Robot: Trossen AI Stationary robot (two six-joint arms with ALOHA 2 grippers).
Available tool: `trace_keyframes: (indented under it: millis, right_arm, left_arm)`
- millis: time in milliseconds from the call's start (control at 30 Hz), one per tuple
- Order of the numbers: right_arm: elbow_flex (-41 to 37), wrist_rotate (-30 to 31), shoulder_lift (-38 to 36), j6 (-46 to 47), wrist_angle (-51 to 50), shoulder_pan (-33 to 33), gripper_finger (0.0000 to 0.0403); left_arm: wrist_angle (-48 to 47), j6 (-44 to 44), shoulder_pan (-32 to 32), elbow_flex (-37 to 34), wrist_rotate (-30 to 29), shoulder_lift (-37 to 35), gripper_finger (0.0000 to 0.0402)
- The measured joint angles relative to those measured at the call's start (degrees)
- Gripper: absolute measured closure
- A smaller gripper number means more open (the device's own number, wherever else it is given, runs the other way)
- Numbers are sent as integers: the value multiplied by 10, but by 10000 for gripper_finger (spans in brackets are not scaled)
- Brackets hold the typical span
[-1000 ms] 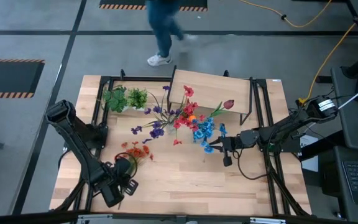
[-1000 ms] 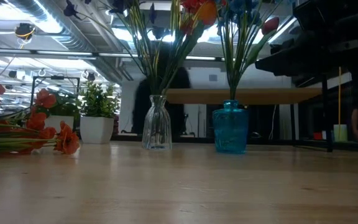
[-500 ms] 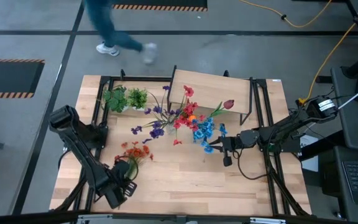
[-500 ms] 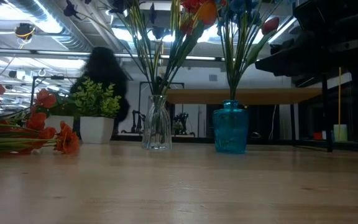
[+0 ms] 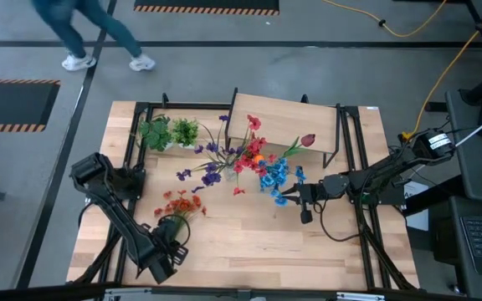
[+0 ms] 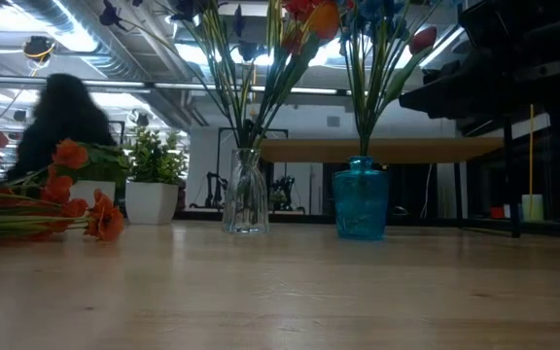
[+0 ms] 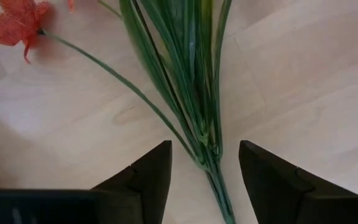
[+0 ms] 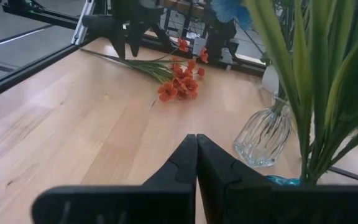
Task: Pick and place flowers into a vace then onto a shelf
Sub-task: Put the orange flowers into the blue vase
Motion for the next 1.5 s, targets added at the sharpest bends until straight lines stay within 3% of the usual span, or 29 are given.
trace_keyframes:
  millis: [867,1033,1300,1500]
  right_arm:
    - [0,0,0,0,2,0,393]
    - [0,0,0,0,2,0,393]
    - [0,0,0,0,2,0,393]
    - [0,0,0,0,2,0,393]
  left_arm:
    - [42,-10,5,2,25,43,226]
    - [45,-12,5,2,30,44,267]
    - [47,-12,4,1,31,45,378]
    - [48,14,-2,1,19,46,393]
